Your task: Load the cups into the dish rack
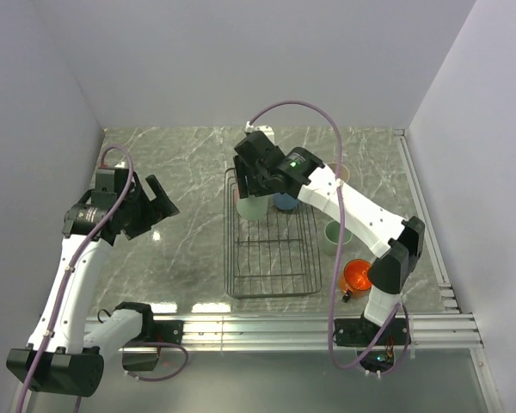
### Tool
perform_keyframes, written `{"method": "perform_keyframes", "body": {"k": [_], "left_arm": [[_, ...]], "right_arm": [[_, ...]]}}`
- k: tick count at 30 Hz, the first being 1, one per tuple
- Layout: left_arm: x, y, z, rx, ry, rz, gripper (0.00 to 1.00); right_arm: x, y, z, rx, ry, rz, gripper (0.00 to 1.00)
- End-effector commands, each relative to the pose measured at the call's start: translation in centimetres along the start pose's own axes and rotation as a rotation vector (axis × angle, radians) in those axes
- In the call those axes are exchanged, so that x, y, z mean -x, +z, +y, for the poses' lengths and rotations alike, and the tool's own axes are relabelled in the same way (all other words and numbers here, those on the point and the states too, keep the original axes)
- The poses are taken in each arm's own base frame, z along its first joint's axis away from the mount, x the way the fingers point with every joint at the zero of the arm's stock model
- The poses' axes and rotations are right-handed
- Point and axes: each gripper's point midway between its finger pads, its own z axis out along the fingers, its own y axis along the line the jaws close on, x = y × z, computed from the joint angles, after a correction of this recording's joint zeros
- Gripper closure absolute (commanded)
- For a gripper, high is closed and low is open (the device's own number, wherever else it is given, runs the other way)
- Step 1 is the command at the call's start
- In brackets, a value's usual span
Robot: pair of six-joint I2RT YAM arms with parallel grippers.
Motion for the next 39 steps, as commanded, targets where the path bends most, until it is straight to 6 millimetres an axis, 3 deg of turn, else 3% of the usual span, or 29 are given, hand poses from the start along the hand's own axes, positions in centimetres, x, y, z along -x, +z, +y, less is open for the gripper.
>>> {"method": "perform_keyframes", "body": {"k": [1,14,25,34,35,36,39], "left_arm": [[0.0,-1.4,0.3,0.007,0.029,-0.019,0.05],[-0.7,-2.9,1.1,0.021,0.035,-0.026,0.06],[-1.0,-3.4,1.0,0.014,0.023,-0.025,0.07],[-0.9,-3.5,1.0,0.013,0.021,-0.029,0.07],[-0.9,-3.5,1.0,0.013,0.021,-0.029,0.08],[-0.8,-3.5,1.0,0.012,0.023,-0.033,0.08],[-0.8,-3.4,1.0,0.011,0.023,-0.034,0.07]], "right_arm": [[0.7,0.6,-0.6,-0.068,-0.009,-0.062,1.00],[-1.9,3.7,2.0,-0.039,0.012,-0.038,1.00],[-3.9,6.3,1.8,-0.064,0.060,-0.057,1.00],[-5.6,7.9,3.4,0.001,0.034,0.015,1.00],[-5.6,7.9,3.4,0.002,0.035,0.018,0.94],[-6.0,8.1,3.4,-0.003,0.025,0.032,0.74],[-6.0,8.0,3.0,-0.016,0.017,0.037,0.37]]}}
